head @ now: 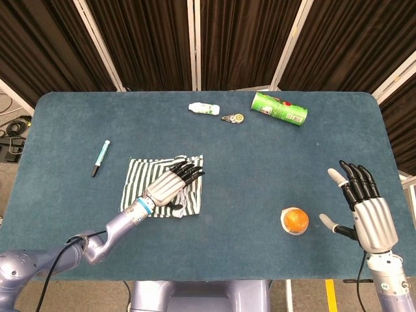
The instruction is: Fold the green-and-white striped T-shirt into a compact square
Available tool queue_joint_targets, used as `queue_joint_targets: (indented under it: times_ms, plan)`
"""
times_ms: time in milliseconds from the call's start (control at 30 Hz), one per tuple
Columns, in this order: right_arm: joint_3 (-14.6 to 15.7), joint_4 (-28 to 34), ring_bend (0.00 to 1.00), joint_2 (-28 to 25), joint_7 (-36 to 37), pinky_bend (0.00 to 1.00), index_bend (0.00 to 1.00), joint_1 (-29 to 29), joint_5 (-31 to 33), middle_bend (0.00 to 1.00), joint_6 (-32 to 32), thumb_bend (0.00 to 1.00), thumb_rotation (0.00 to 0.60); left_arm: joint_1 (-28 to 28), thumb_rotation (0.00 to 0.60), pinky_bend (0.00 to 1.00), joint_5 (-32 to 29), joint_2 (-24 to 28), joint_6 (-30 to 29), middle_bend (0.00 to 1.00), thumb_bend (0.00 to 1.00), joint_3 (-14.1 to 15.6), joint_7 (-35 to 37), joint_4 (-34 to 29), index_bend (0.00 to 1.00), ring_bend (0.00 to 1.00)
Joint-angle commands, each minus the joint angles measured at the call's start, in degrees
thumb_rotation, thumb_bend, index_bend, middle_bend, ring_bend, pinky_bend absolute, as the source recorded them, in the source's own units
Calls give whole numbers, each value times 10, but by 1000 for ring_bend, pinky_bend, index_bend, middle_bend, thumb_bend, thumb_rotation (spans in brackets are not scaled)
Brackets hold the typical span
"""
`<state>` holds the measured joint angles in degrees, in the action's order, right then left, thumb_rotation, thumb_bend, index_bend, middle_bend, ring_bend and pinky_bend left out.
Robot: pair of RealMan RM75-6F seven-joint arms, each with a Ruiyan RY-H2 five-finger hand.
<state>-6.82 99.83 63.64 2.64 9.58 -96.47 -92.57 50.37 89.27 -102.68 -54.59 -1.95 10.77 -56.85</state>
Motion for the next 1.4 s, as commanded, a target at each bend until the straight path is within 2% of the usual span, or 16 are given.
queue_joint_targets:
  times_ms: [33,400,733,900,1100,1233,1400]
  plan:
    - [0,0,0,0,-1,0,171,0,0,33,0,33,600,-2,600,0,-2,-7,2,0,0,1,4,9,0,0]
    - [-1,0,0,1,-1,0,176,1,1,33,0,33,600,0,600,0,3,-28,-9,0,0,-2,32,30,0,0]
    - [-1,1,0,-2,6,0,176,0,-2,34,-3,34,600,-2,600,0,17,27,-67,0,0,-25,31,-39,0,0]
    - [0,3,0,-4,11,0,176,-2,-4,34,-6,33,600,-21,600,0,0,78,-90,0,0,-38,19,-88,0,0]
    - [2,5,0,-6,16,0,176,-3,-8,34,-8,33,600,-59,600,0,-27,148,-100,0,0,-33,8,-137,0,0]
    - [3,7,0,-7,18,0,178,-3,-10,34,-8,33,600,-96,600,0,-44,216,-107,0,0,-16,-14,-183,0,0]
    - [4,7,0,-8,17,0,178,-4,-12,34,-9,33,600,-154,600,0,-71,319,-133,0,0,14,-107,-299,0,0]
